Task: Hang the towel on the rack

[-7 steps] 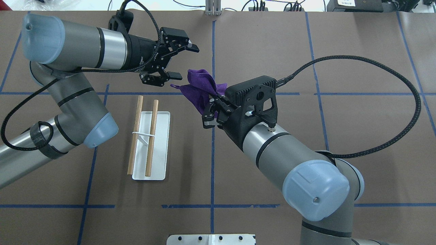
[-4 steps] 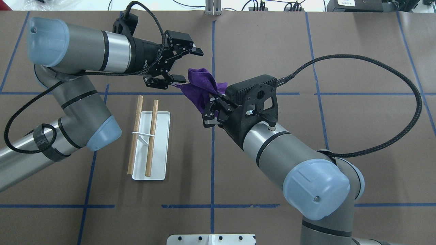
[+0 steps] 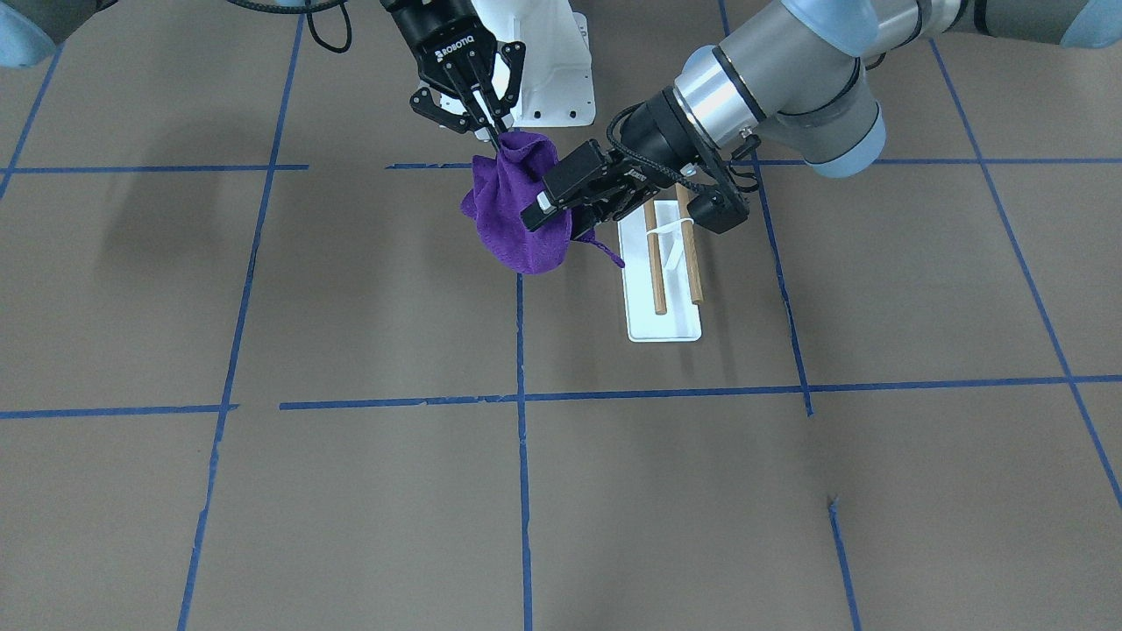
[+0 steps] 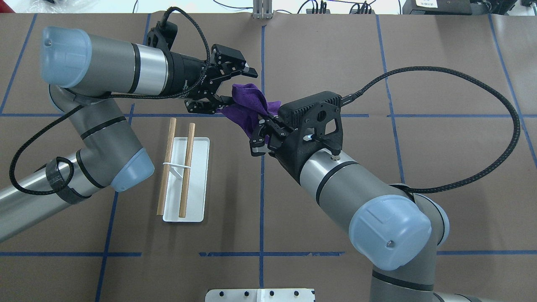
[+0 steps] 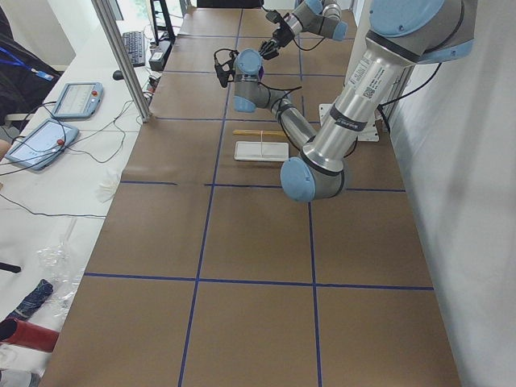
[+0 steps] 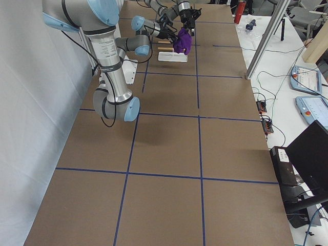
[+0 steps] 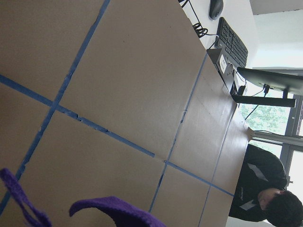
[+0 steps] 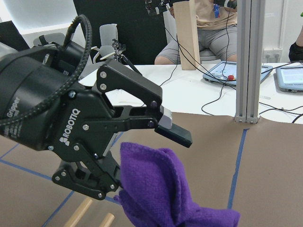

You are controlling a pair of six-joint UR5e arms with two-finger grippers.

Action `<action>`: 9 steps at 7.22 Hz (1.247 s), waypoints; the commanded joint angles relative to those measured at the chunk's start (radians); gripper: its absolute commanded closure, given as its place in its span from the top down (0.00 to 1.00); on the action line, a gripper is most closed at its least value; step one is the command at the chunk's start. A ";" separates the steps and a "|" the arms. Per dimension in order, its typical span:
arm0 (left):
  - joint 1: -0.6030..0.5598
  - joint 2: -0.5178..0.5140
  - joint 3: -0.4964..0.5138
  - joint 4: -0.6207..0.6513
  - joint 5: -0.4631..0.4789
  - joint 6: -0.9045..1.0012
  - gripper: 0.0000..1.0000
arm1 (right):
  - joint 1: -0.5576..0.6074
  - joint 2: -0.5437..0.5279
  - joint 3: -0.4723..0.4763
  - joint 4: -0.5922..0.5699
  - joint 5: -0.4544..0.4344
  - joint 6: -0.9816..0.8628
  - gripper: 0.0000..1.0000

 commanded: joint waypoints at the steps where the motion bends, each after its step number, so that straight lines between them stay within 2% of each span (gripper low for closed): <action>1: 0.003 0.000 -0.002 0.000 0.002 0.002 0.44 | 0.002 0.000 0.002 0.001 0.000 0.000 0.00; 2: 0.003 0.000 -0.005 0.000 0.000 0.002 0.16 | 0.002 0.000 0.002 0.001 0.000 0.000 0.00; 3: 0.003 0.002 -0.011 0.000 0.000 0.004 0.00 | 0.002 0.000 0.002 0.001 0.000 0.000 0.00; 7: 0.002 0.008 -0.019 -0.001 -0.009 0.007 0.00 | 0.003 -0.003 0.005 0.003 0.000 0.002 0.00; 8: 0.002 0.009 -0.019 -0.001 -0.009 0.007 0.00 | 0.005 -0.003 0.005 0.007 -0.002 0.014 0.79; 9: 0.000 0.011 -0.020 -0.001 -0.012 0.007 0.00 | 0.007 -0.003 0.010 0.010 -0.002 0.014 1.00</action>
